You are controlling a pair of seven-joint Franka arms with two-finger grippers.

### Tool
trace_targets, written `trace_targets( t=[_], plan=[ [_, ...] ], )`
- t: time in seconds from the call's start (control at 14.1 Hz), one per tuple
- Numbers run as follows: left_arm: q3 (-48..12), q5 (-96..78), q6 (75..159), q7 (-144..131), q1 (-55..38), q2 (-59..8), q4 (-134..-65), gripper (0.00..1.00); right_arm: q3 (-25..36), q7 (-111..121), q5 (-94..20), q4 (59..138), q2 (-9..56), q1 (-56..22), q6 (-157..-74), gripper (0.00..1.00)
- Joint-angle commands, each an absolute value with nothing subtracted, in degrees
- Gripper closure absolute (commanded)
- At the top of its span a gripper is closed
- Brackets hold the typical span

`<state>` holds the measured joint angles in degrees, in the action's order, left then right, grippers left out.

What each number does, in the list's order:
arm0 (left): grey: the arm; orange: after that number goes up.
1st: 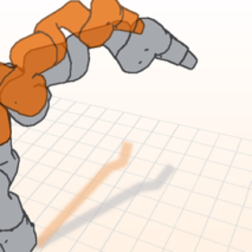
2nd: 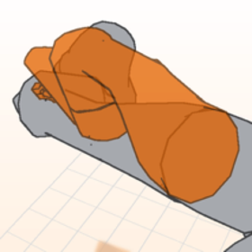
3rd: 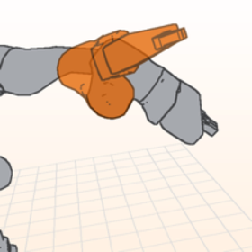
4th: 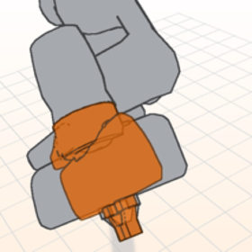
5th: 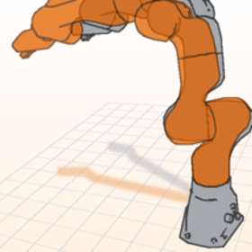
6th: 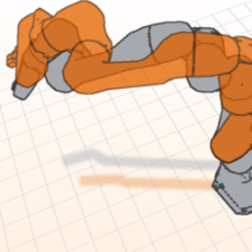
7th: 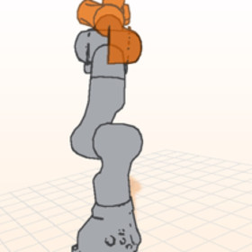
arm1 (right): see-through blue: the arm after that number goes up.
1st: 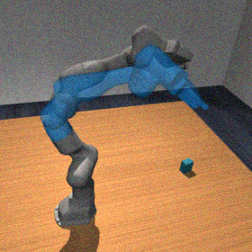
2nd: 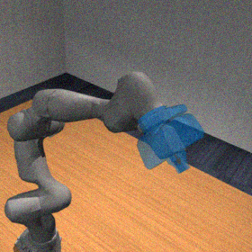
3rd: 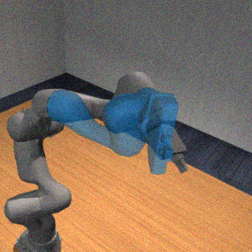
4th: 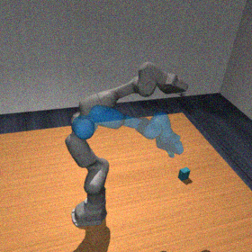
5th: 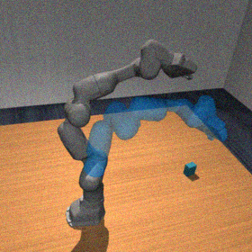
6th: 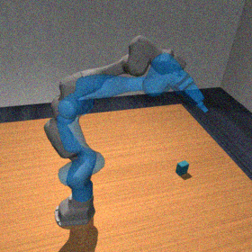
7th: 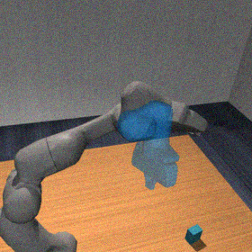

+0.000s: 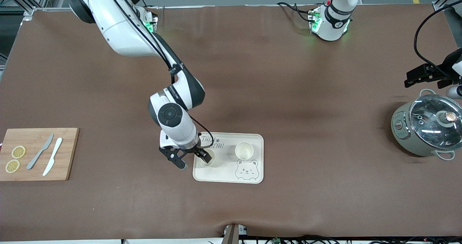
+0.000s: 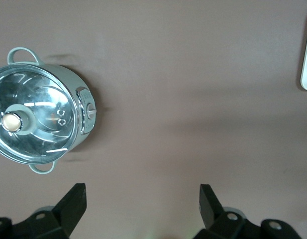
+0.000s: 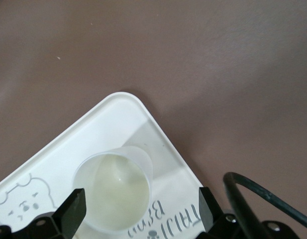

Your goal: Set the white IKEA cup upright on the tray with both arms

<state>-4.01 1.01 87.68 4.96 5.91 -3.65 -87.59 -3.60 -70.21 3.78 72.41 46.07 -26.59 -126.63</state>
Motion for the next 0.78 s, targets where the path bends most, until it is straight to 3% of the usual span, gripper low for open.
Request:
trace_targets(
  t=[0.0,0.5,0.71],
  plan=[
    [-3.9,0.4,88.9,6.2,6.2,-2.5,-88.8,0.00,-4.0,-70.5,4.0,73.4,40.1,-26.4,-120.6,0.00],
    [-3.9,0.6,89.7,6.2,6.2,-2.7,-88.4,0.00,-3.9,-52.8,-2.6,73.7,22.3,-19.8,-94.1,0.00],
    [-4.0,0.7,89.9,6.2,6.2,-2.6,-88.2,0.00,-3.9,-40.4,-2.7,79.9,12.7,-13.8,-87.9,0.00]
  ],
)
